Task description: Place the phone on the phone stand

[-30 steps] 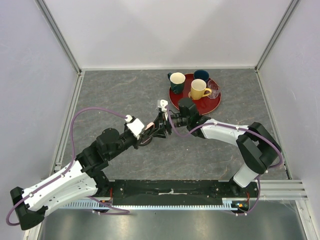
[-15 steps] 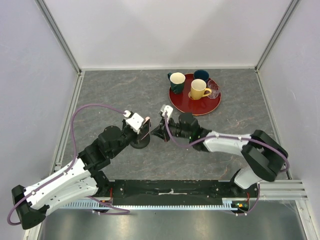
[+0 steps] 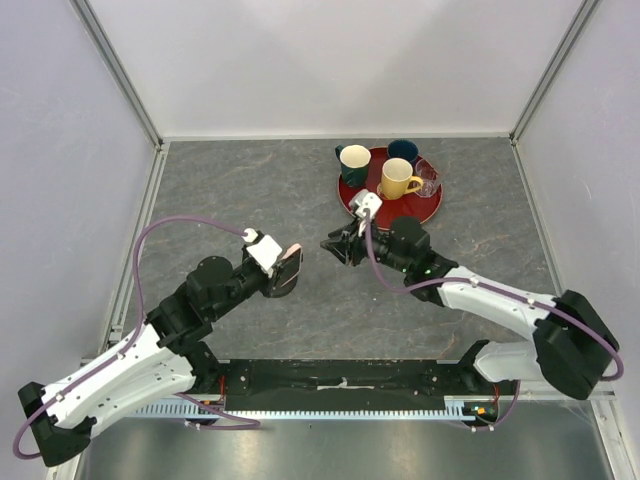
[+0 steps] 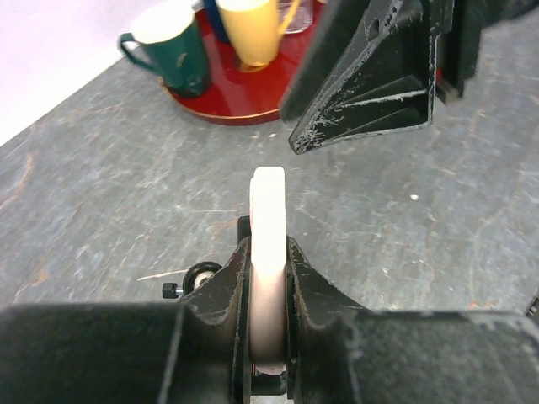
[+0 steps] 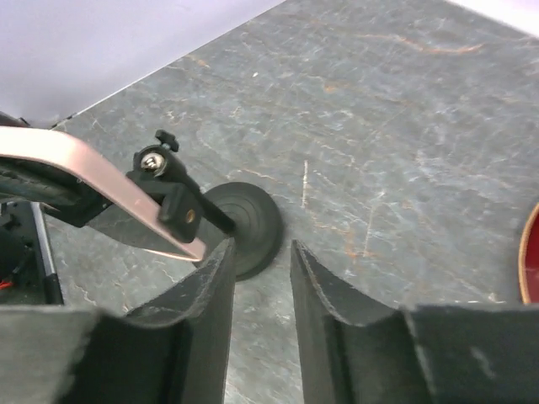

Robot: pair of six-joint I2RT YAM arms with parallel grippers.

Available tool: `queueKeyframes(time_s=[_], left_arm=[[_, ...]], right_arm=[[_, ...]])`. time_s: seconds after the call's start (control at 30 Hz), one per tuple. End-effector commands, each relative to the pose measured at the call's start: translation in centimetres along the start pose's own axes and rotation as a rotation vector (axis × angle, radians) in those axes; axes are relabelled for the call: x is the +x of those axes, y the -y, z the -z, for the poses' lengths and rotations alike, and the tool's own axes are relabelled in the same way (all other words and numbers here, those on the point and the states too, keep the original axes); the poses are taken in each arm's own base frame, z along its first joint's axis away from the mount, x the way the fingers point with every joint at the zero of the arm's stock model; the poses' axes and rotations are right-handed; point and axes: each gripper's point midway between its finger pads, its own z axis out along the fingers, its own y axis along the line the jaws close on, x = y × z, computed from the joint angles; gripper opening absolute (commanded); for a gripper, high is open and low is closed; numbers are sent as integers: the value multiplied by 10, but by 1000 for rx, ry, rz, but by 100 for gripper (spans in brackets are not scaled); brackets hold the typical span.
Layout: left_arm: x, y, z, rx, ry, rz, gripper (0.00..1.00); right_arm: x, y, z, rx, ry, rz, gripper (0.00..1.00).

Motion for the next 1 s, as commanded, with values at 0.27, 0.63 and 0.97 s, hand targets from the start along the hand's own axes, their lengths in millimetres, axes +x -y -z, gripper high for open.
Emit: queueKeyframes(time_s=[0.27,0.63,0.97], left_arm=[[-70,58,-4,368,205,-85,2],[-63,35,-25,513,189,29,2],[-33,39,-12,546,160,62,2]], right_arm=[[3,-35,55,-252,-105,107,77],[9,-46,80,-275,-86,93,88],[9,-44,68,-299,60,129,98]])
